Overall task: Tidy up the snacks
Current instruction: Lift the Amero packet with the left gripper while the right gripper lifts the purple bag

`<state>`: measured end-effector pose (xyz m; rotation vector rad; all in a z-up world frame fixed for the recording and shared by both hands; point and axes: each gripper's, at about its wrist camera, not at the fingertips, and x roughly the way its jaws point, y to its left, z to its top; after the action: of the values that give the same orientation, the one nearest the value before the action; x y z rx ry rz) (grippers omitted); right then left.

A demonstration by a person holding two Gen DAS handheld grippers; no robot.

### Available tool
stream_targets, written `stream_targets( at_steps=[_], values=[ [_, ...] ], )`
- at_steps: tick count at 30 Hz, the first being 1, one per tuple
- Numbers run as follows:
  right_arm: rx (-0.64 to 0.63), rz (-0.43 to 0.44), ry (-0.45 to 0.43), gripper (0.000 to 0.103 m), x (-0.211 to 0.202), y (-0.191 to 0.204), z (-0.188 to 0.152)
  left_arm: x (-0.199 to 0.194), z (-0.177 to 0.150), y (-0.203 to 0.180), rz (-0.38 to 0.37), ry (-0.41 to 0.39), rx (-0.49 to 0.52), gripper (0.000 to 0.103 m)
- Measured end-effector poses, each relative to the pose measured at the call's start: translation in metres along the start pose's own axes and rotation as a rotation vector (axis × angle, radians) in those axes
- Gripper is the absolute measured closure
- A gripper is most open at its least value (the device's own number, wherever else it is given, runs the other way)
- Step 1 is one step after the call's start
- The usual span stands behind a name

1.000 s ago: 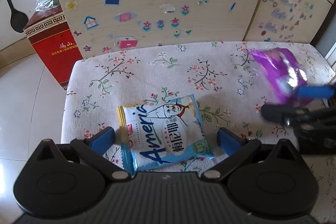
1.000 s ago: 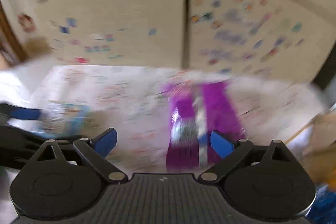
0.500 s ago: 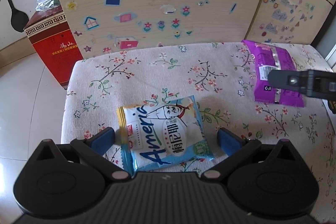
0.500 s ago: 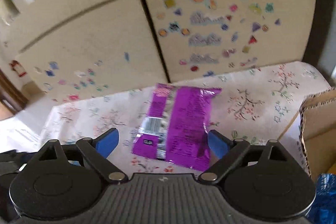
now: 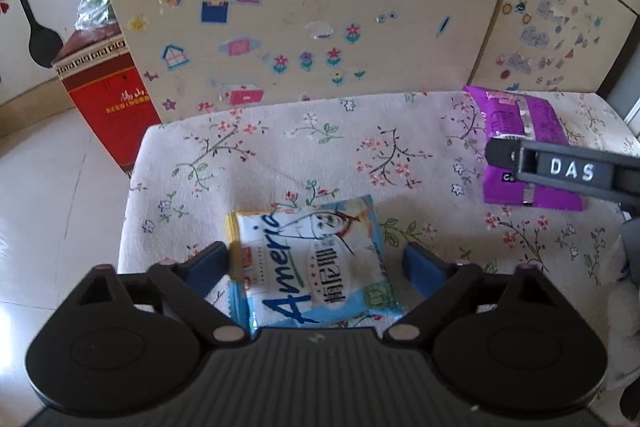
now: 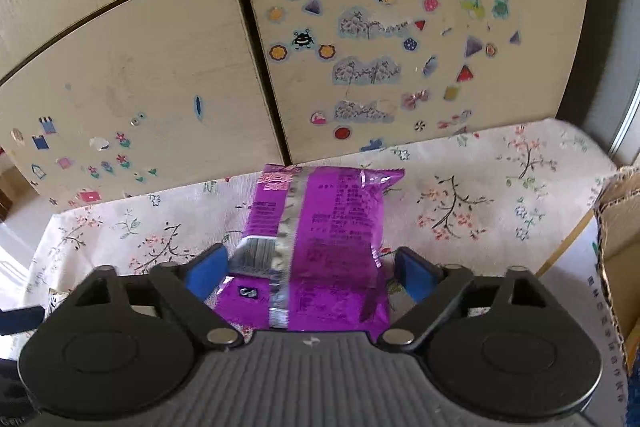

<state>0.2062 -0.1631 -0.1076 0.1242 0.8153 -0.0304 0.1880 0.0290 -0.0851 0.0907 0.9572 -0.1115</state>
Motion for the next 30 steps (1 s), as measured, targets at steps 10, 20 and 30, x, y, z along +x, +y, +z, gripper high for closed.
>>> stream_targets(
  at_steps=[10, 20, 30],
  values=[
    [0.034, 0.046, 0.059, 0.07, -0.019, -0.007, -0.007, -0.013, 0.001, -0.014, -0.067, -0.011, 0.059, 0.042],
    [0.16, 0.094, 0.105, 0.075, -0.054, -0.025, -0.03, -0.041, -0.007, -0.004, -0.096, -0.035, 0.009, 0.042],
    [0.278, 0.107, 0.06, 0.018, -0.048, -0.025, -0.011, -0.045, -0.005, 0.014, -0.09, -0.039, -0.012, 0.042]
  ],
)
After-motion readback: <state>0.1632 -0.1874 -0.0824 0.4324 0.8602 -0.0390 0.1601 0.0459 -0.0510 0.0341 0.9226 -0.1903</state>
